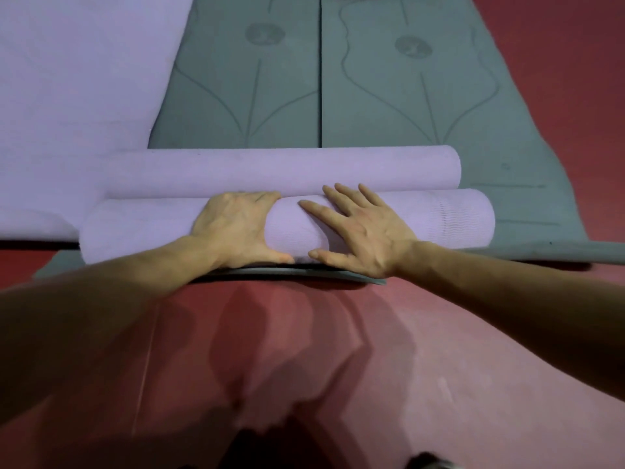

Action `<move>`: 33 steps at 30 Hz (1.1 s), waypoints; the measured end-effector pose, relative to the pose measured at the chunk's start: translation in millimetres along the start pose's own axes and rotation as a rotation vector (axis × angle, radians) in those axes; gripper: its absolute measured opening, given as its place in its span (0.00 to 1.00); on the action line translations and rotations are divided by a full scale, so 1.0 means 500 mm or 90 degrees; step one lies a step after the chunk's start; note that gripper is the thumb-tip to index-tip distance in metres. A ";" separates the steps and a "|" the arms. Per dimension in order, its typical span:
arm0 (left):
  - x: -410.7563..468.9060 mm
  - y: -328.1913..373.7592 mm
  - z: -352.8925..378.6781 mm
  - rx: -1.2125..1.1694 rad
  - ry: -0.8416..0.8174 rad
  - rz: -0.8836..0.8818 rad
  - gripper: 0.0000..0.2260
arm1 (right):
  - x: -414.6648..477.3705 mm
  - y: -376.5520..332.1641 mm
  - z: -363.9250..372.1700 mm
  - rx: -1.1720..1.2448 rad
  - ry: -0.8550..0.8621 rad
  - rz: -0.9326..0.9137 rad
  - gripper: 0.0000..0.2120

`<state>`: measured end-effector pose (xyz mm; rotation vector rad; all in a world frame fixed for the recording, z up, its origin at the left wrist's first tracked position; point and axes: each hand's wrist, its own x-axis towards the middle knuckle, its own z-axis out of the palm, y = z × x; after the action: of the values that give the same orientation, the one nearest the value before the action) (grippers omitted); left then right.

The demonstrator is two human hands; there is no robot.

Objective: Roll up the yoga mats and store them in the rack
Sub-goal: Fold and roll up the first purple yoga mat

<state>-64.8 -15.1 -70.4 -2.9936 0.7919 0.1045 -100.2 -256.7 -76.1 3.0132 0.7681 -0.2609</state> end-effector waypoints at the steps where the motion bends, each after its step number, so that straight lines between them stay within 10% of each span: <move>1: -0.007 0.001 0.002 0.002 0.002 0.001 0.44 | 0.003 -0.005 0.000 0.003 -0.007 -0.003 0.42; 15: 0.049 -0.038 0.042 -0.018 -0.088 0.046 0.57 | 0.118 0.044 0.008 0.059 -0.060 0.077 0.46; 33: 0.057 -0.056 0.073 -0.045 -0.002 -0.042 0.46 | 0.156 0.052 0.012 0.028 0.013 0.129 0.43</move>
<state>-28.1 -2.7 -108.4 -3.0817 0.7026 0.1382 -21.1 -242.8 -95.4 3.1077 0.4593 -0.2440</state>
